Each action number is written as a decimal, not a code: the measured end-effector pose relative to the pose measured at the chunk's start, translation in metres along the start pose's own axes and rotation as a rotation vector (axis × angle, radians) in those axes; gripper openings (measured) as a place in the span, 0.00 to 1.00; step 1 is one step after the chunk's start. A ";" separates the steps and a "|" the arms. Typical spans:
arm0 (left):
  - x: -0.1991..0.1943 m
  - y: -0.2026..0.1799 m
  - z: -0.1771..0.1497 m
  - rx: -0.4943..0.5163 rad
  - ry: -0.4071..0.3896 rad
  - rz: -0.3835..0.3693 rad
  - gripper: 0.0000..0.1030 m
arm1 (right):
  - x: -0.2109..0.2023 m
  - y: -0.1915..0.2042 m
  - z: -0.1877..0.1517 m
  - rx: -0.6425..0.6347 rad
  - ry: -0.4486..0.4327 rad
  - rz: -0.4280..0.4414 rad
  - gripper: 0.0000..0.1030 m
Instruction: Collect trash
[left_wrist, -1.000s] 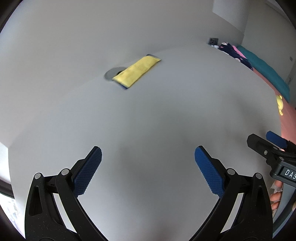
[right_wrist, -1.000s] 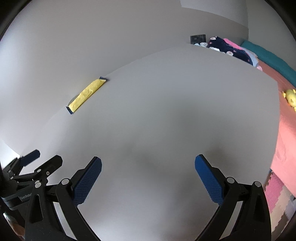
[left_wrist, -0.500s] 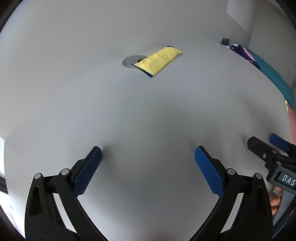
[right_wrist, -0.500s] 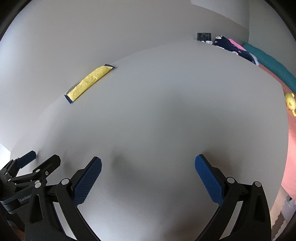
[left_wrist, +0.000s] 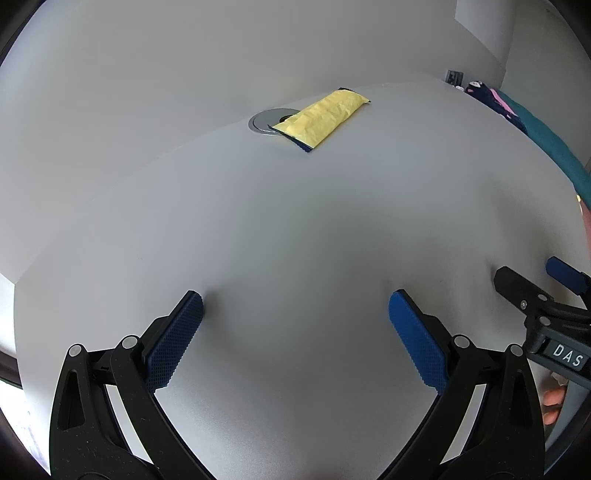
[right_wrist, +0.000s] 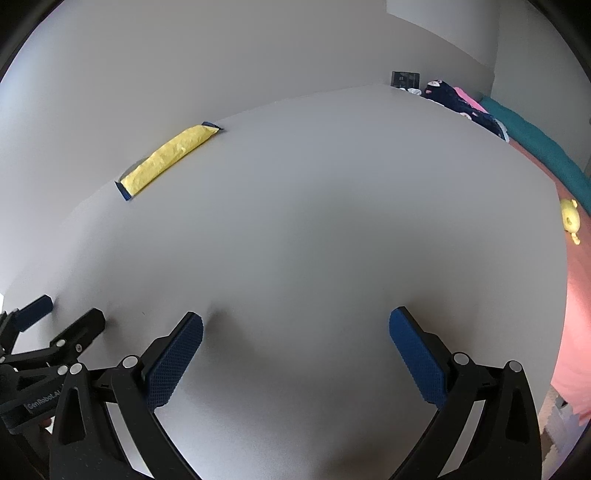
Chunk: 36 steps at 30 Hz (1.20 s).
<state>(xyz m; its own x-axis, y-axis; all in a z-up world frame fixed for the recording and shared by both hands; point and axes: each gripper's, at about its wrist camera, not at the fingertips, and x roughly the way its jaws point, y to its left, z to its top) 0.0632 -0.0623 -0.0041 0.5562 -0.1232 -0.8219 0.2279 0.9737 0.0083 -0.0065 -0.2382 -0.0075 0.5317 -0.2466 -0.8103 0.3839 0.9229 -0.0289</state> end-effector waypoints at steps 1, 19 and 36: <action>0.000 0.000 0.000 0.000 0.000 0.000 0.95 | 0.001 0.002 0.000 -0.015 0.005 -0.013 0.98; 0.001 0.001 0.001 0.001 0.000 -0.001 0.95 | 0.001 0.002 0.000 -0.013 0.004 -0.013 0.98; 0.002 0.001 0.002 0.002 0.000 -0.002 0.95 | 0.001 0.000 0.000 -0.013 0.004 -0.013 0.98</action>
<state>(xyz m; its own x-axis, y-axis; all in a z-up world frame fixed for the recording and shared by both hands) 0.0656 -0.0617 -0.0044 0.5557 -0.1246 -0.8220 0.2301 0.9731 0.0080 -0.0061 -0.2380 -0.0083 0.5235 -0.2570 -0.8123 0.3806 0.9236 -0.0470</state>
